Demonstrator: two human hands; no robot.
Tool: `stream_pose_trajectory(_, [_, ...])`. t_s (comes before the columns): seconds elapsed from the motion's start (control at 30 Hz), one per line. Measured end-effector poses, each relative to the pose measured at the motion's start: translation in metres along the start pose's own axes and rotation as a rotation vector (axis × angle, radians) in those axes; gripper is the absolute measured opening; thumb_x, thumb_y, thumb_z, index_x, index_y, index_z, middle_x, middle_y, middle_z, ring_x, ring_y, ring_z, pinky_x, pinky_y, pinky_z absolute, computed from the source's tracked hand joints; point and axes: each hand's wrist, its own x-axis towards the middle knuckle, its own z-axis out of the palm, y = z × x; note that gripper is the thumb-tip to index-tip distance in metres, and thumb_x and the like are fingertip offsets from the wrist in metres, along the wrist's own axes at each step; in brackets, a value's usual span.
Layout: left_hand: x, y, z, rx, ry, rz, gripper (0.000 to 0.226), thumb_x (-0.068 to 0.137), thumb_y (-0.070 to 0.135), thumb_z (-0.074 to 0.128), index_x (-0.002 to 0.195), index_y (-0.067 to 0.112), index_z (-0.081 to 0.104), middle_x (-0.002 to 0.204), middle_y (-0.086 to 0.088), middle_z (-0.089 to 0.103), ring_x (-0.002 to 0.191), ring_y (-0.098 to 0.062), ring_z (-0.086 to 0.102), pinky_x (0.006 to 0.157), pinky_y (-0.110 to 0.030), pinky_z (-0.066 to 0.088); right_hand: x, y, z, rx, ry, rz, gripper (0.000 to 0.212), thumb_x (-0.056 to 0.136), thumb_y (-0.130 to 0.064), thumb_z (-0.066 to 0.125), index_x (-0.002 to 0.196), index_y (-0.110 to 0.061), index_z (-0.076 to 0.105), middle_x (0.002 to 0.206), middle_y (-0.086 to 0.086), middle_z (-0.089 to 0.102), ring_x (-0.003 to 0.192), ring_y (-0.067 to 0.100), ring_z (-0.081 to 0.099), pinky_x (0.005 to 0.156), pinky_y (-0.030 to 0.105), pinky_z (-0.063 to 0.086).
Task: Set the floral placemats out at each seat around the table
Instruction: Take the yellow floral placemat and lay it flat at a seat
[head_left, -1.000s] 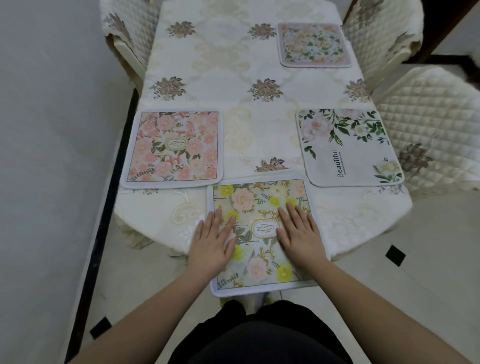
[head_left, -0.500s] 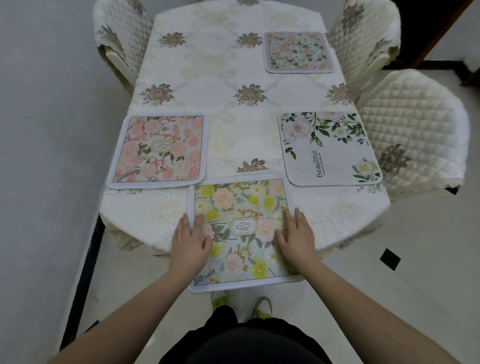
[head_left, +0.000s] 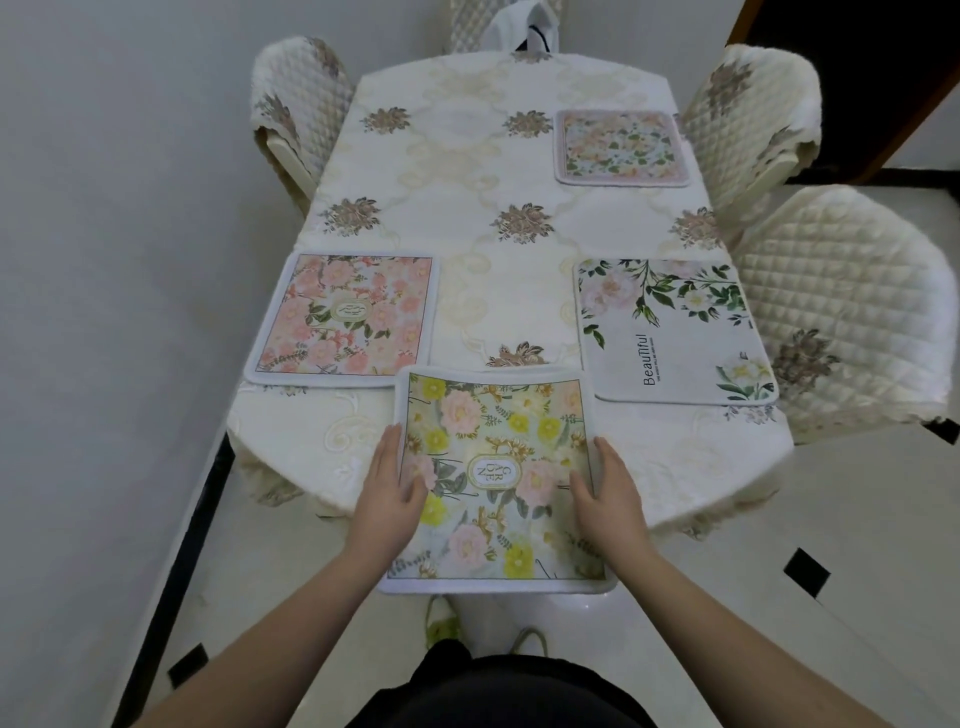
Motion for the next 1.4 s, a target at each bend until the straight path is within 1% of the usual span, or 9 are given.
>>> stream_pose_trajectory(0.13, [0.0, 0.007, -0.008, -0.086, 0.052, -0.071, 0.071, 0.1, 0.026, 0.056, 0.158, 0.025, 0.016, 0.157, 0.008, 0.034, 0.135, -0.008, 0.04, 0.104, -0.024, 0.034, -0.004, 0.0, -0.01, 0.18, -0.015, 0.065, 0.06, 0.097, -0.028, 0.056, 0.151, -0.028, 0.029, 0.148, -0.012, 0.044, 0.127, 0.015, 0.052, 0.101, 0.036, 0.047])
stream_pose_trajectory(0.23, [0.004, 0.012, -0.012, -0.103, -0.001, -0.167, 0.071, 0.098, 0.031, 0.06, 0.157, 0.02, 0.02, 0.139, 0.01, 0.052, 0.115, -0.013, 0.057, 0.088, -0.027, 0.044, -0.005, 0.0, -0.017, 0.262, -0.039, 0.094, 0.069, 0.095, -0.025, 0.059, 0.153, -0.033, 0.021, 0.137, -0.022, 0.044, 0.111, 0.009, 0.058, 0.079, 0.024, 0.047])
stream_pose_trajectory(0.37, [0.006, 0.012, -0.015, -0.155, -0.055, -0.253, 0.03, 0.097, 0.031, 0.062, 0.124, 0.018, 0.059, 0.109, 0.0, 0.07, 0.101, -0.026, 0.068, 0.089, -0.045, 0.055, -0.004, 0.004, -0.024, 0.328, -0.111, 0.144, 0.051, 0.093, -0.023, 0.062, 0.133, -0.049, 0.044, 0.118, -0.024, 0.063, 0.098, 0.003, 0.066, 0.069, 0.019, 0.049])
stream_pose_trajectory(0.43, [0.001, 0.016, -0.016, -0.225, -0.076, -0.263, 0.024, 0.099, 0.03, 0.06, 0.12, 0.02, 0.061, 0.107, -0.003, 0.07, 0.098, -0.025, 0.068, 0.089, -0.049, 0.055, -0.004, 0.006, -0.026, 0.326, -0.158, 0.13, 0.049, 0.093, -0.022, 0.06, 0.121, -0.06, 0.047, 0.109, -0.019, 0.07, 0.09, -0.001, 0.069, 0.067, 0.02, 0.052])
stream_pose_trajectory(0.57, [-0.01, 0.023, -0.018, -0.283, -0.067, -0.264, 0.029, 0.101, 0.026, 0.055, 0.13, 0.023, 0.056, 0.113, 0.001, 0.068, 0.104, -0.024, 0.066, 0.092, -0.049, 0.055, -0.006, 0.004, -0.029, 0.308, -0.222, 0.133, 0.061, 0.097, -0.02, 0.054, 0.147, -0.046, 0.032, 0.109, -0.012, 0.071, 0.09, 0.007, 0.071, 0.068, 0.024, 0.057])
stream_pose_trajectory(0.87, [-0.044, 0.018, -0.038, -0.446, 0.098, -0.288, 0.03, 0.1, 0.018, 0.056, 0.125, 0.034, 0.057, 0.112, 0.007, 0.071, 0.102, -0.017, 0.069, 0.091, -0.047, 0.057, -0.013, -0.017, -0.038, 0.341, -0.219, 0.016, 0.056, 0.099, -0.019, 0.053, 0.143, -0.048, 0.035, 0.103, -0.015, 0.073, 0.083, -0.001, 0.071, 0.055, 0.013, 0.053])
stream_pose_trajectory(1.07, [-0.07, 0.007, -0.057, -0.549, 0.266, -0.28, 0.038, 0.097, 0.015, 0.063, 0.131, 0.03, 0.055, 0.104, 0.005, 0.075, 0.091, -0.015, 0.074, 0.084, -0.048, 0.06, -0.028, -0.05, -0.041, 0.312, -0.234, -0.111, 0.06, 0.099, -0.019, 0.053, 0.144, -0.052, 0.032, 0.117, -0.014, 0.068, 0.097, 0.002, 0.069, 0.063, 0.015, 0.055])
stream_pose_trajectory(1.23, [-0.09, -0.013, -0.087, -0.567, 0.319, -0.258, 0.044, 0.096, 0.021, 0.065, 0.131, 0.042, 0.051, 0.108, 0.013, 0.074, 0.094, -0.011, 0.074, 0.085, -0.048, 0.06, -0.042, -0.083, -0.03, 0.281, -0.239, -0.195, 0.061, 0.097, -0.017, 0.055, 0.145, -0.048, 0.033, 0.108, -0.025, 0.067, 0.099, 0.004, 0.067, 0.08, 0.034, 0.058])
stream_pose_trajectory(1.4, [-0.119, -0.044, -0.126, -0.653, 0.365, -0.229, 0.045, 0.096, 0.017, 0.064, 0.131, 0.042, 0.052, 0.111, 0.008, 0.075, 0.096, -0.018, 0.074, 0.083, -0.048, 0.06, -0.068, -0.118, 0.002, 0.259, -0.269, -0.269, 0.055, 0.096, -0.022, 0.061, 0.142, -0.041, 0.039, 0.111, -0.008, 0.071, 0.085, 0.006, 0.072, 0.064, 0.027, 0.06])
